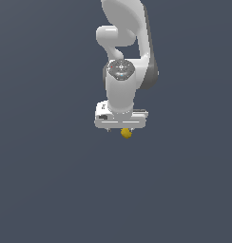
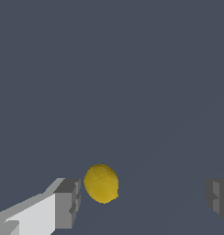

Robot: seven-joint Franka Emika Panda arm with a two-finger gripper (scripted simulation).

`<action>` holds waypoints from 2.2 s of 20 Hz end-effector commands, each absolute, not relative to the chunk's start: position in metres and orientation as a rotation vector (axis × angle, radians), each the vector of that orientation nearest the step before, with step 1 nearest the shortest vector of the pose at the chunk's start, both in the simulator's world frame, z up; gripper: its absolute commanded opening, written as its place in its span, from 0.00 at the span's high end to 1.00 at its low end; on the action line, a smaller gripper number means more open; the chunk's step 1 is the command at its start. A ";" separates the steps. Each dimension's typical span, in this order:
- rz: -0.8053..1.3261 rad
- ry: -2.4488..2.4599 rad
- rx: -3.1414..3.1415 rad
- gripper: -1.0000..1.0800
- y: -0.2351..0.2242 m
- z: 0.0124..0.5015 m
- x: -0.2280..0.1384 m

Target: Pick up the object and move it to a goal position.

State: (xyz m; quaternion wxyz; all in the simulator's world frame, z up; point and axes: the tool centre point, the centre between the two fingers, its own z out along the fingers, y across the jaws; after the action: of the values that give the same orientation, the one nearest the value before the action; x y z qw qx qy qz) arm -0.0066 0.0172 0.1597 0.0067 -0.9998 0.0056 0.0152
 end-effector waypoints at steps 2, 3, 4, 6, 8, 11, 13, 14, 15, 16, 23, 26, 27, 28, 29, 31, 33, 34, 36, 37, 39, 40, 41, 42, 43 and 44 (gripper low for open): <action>0.048 0.018 -3.128 0.04 0.017 0.160 -0.007; 0.048 0.018 -3.129 0.04 0.015 0.160 -0.006; 0.049 0.018 -3.131 0.04 0.012 0.160 -0.006; 0.053 0.019 -3.137 0.04 0.002 0.160 -0.006; 0.057 0.020 -3.142 0.04 -0.007 0.160 -0.005; 0.059 0.020 -3.146 0.04 -0.012 0.161 -0.005; 0.058 0.020 -3.145 0.04 -0.011 0.160 -0.005; 0.058 0.020 -3.145 0.04 -0.010 0.159 -0.005; 0.057 0.020 -3.145 0.04 -0.009 0.158 -0.006; 0.056 0.020 -3.145 0.04 -0.008 0.157 -0.007; 0.043 0.016 -3.146 0.04 0.007 0.138 -0.020; 0.035 0.013 -3.146 0.04 0.018 0.124 -0.030; 0.031 0.011 -3.146 0.04 0.022 0.119 -0.034; 0.027 0.010 -3.146 0.04 0.027 0.114 -0.038; 0.024 0.009 -3.146 0.04 0.031 0.109 -0.042; 0.017 0.006 -3.145 0.04 0.038 0.101 -0.051; 0.012 0.004 -3.144 0.04 0.044 0.094 -0.058; 0.010 0.003 -3.144 0.04 0.047 0.091 -0.061; 0.006 0.001 -3.143 0.04 0.051 0.086 -0.066; 0.004 0.000 -3.143 0.04 0.053 0.084 -0.069; 0.002 -0.001 -3.142 0.04 0.055 0.081 -0.072; 0.001 -0.001 -3.142 0.04 0.056 0.080 -0.074; 0.001 -0.001 -3.142 0.04 0.057 0.079 -0.074; 0.000 -0.002 -3.142 0.04 0.057 0.079 -0.075; 0.000 -0.002 -3.142 0.04 0.057 0.078 -0.075; 0.002 -0.002 -3.142 0.04 0.057 0.079 -0.074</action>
State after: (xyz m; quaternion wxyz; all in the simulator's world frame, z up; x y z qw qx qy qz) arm -0.0745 0.0572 0.0788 -0.0001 -1.0000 -0.0009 0.0010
